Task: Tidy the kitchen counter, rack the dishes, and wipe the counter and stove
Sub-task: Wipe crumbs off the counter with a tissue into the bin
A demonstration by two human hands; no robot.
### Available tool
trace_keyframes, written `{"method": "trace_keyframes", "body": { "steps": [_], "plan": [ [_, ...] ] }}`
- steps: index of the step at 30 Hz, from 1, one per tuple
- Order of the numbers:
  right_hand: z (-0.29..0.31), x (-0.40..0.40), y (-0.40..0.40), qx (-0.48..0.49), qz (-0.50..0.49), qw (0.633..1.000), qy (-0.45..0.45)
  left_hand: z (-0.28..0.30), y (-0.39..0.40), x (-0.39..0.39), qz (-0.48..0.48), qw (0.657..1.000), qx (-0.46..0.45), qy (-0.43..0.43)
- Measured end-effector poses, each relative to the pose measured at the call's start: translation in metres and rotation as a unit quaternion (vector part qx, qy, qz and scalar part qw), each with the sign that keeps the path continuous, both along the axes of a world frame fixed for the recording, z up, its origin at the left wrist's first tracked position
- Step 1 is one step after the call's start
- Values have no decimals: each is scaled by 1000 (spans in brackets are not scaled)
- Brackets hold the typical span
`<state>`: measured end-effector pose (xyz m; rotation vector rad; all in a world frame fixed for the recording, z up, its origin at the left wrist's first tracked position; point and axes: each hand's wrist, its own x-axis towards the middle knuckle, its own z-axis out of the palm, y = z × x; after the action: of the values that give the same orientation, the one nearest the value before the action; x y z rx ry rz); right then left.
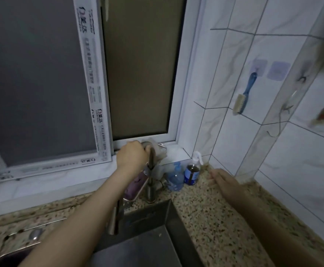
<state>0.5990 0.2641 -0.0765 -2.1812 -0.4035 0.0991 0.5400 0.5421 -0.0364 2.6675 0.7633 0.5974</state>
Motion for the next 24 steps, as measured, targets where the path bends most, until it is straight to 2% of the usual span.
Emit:
{"method": "trace_keyframes", "body": {
  "steps": [7, 11, 13, 15, 17, 19, 21, 24],
  "plan": [
    [-29, 55, 101, 60, 117, 991, 35, -2, -1, -1, 32, 999, 27, 6],
    [-38, 89, 138, 42, 151, 987, 26, 0, -3, -1, 54, 998, 35, 15],
    [-44, 106, 153, -1, 179, 984, -11, -1, -3, -1, 74, 996, 34, 20],
    [-50, 122, 164, -80, 247, 962, -85, -1, -2, -1, 91, 995, 38, 17],
    [-55, 140, 173, -157, 319, 922, -155, -3, -1, 1, 109, 993, 45, 16],
    [-64, 155, 181, -207, 363, 890, -182, -3, -1, 0, 129, 990, 52, 17],
    [-73, 164, 188, -234, 386, 869, -201, -2, -1, -1, 137, 988, 64, 17],
    [-85, 174, 194, -218, 416, 853, -228, -4, -4, 0, 150, 985, 84, 21]
  ]
}}
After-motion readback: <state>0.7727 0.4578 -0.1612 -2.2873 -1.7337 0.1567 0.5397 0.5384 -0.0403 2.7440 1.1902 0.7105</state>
